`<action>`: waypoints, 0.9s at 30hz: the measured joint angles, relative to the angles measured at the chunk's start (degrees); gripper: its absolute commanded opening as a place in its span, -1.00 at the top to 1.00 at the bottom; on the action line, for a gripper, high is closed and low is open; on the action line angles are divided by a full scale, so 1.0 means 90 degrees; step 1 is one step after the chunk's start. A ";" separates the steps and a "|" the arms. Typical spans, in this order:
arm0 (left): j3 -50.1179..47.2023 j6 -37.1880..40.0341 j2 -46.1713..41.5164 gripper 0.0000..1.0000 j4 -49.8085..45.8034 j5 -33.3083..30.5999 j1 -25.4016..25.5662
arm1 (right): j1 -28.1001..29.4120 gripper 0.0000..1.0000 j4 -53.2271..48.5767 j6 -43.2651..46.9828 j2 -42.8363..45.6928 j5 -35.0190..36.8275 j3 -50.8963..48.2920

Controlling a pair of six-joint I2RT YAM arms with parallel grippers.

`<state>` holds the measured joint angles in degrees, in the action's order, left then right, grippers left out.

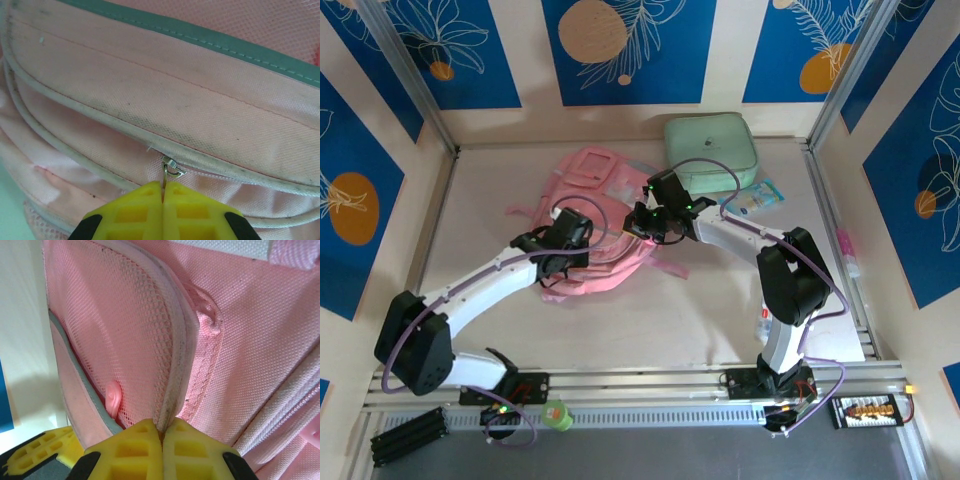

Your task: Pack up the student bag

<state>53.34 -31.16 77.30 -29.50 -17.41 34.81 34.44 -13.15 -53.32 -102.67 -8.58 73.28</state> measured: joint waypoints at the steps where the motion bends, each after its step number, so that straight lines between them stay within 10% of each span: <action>1: -0.0068 0.0070 -0.0029 0.93 0.0092 0.0192 -0.0070 | -0.0002 1.00 -0.0002 0.0017 0.0000 0.0000 0.0000; 13: -0.0189 0.0338 0.0216 0.56 0.0449 0.1010 -0.0231 | -0.0097 1.00 -0.0073 0.0036 0.0000 -0.0015 0.0000; 19: -0.0187 0.0321 0.0335 1.00 0.0481 0.1056 -0.0260 | -0.0097 1.00 -0.0073 0.0036 0.0000 -0.0027 0.0000; 27: -0.0148 0.0362 0.0294 1.00 0.0369 0.0894 -0.0282 | -0.0102 1.00 -0.0189 0.0333 -0.0119 0.0114 0.0087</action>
<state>52.01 -27.90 79.94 -26.17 -9.37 32.27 33.52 -14.85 -50.33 -103.74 -7.55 74.06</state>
